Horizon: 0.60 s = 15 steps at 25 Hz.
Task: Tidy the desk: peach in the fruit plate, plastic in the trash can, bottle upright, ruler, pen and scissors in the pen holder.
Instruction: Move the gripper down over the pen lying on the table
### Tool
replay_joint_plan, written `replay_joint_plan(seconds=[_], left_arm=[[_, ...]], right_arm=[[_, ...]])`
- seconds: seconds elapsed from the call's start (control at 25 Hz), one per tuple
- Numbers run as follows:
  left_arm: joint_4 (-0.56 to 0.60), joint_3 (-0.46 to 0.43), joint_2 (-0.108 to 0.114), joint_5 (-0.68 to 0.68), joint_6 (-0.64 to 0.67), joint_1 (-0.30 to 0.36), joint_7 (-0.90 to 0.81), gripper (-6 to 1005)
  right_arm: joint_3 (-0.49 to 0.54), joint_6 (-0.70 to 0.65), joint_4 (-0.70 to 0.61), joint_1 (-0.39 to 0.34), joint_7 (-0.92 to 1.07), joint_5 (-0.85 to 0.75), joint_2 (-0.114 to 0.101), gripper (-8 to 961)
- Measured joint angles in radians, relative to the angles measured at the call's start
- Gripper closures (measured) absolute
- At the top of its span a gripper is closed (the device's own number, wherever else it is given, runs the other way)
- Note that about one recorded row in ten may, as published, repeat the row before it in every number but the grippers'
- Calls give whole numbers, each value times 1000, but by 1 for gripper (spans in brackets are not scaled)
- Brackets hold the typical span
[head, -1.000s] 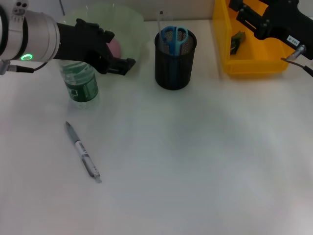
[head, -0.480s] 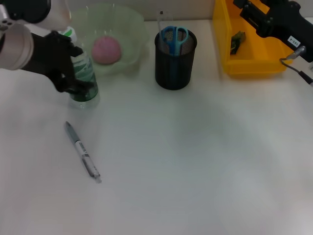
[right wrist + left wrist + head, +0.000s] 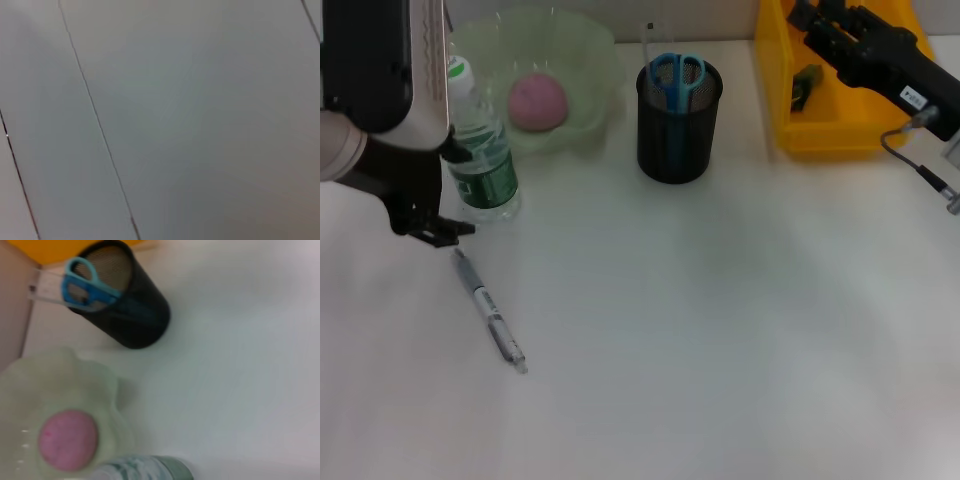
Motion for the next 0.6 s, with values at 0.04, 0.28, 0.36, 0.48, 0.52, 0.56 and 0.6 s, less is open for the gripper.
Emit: replay_joint_plan(seconds=[0.04,0.28,0.36,0.48,0.52,0.56,0.6], left_arm=[[-2,0,0,1,1,2,9,230],[-4,7,-1,0,8,11,72,231],[-9,18,-2,3,9,7,83,231],[-17,34,-3,6,-8,3,88,231],[-17,36,-4,5,-18,5,90,231],[-18,39,-4,4,-27,6,92,231],[-20,43,-5,4,-39,7,93,231]], right_arm=[[0,-4,-10,-9,22,-2,0,446],[-1,-21,-92,-68,152,-34,-1,445],[-1,-30,-134,-79,231,-80,-4,445],[-2,-46,-165,-96,287,-137,-5,448],[-2,-53,-169,-102,284,-147,-4,449],[-2,-66,-170,-113,255,-153,-3,450],[-2,-87,-169,-125,203,-158,-2,451]])
